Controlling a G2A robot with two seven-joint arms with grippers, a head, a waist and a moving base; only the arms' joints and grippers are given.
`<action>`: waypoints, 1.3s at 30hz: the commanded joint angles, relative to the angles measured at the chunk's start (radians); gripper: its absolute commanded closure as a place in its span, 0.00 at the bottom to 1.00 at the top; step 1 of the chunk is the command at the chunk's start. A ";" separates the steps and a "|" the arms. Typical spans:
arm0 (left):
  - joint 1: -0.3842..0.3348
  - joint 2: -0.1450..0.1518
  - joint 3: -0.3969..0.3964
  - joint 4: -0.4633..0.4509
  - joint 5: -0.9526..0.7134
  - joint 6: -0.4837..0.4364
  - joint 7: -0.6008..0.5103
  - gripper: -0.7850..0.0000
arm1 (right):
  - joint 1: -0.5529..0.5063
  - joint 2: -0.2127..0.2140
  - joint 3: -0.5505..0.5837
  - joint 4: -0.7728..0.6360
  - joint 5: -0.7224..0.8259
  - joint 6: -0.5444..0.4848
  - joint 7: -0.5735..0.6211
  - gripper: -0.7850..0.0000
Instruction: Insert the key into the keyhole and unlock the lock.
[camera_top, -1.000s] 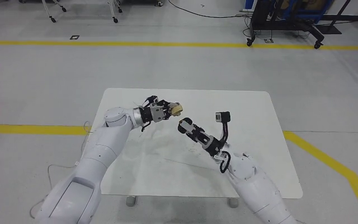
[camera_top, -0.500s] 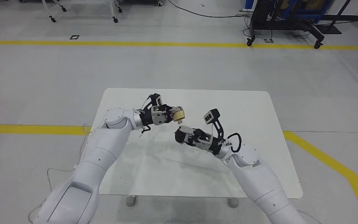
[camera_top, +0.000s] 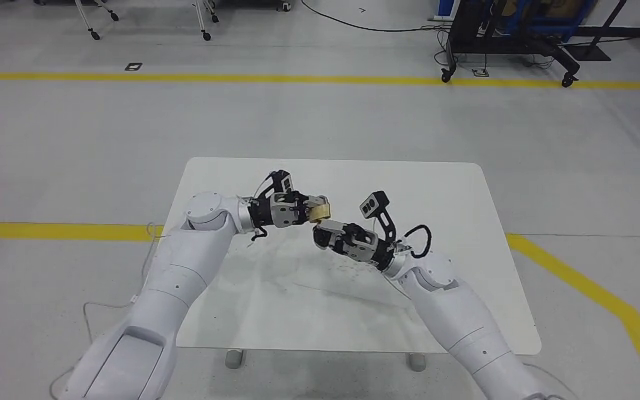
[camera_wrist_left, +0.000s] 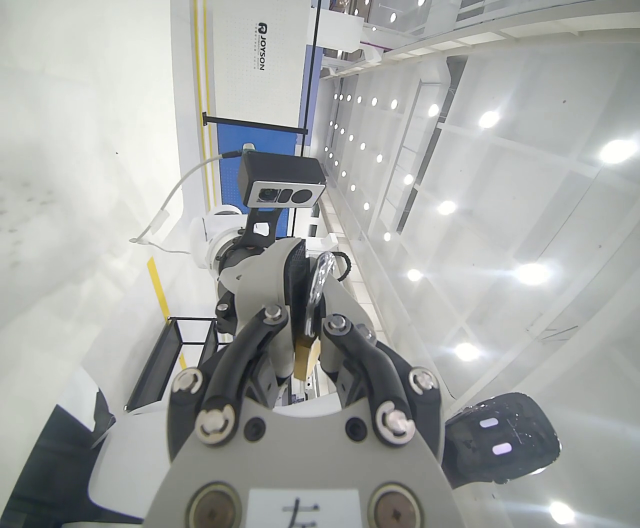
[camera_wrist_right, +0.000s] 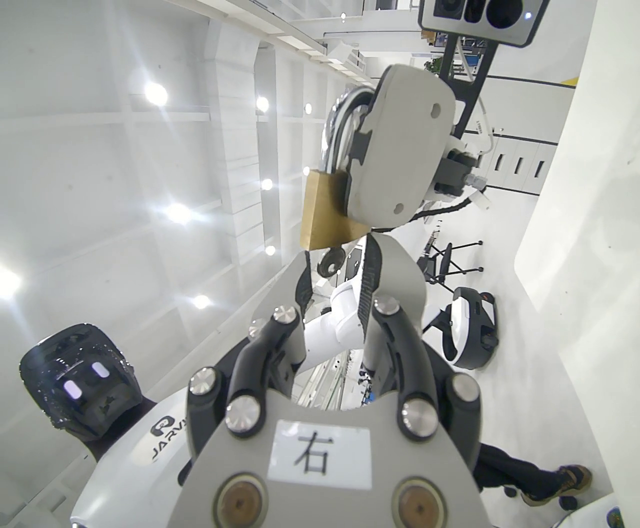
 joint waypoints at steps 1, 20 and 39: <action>-0.001 0.000 0.000 0.000 0.001 0.001 -0.003 1.00 | 0.003 -0.002 -0.002 0.007 0.005 0.000 -0.001 0.77; 0.000 -0.002 0.000 -0.005 0.009 -0.027 0.008 1.00 | 0.018 -0.025 -0.018 0.067 0.180 0.018 0.036 1.00; 0.048 0.015 -0.036 -0.097 0.097 -0.164 0.142 1.00 | 0.139 -0.072 -0.041 0.326 0.480 0.216 0.291 1.00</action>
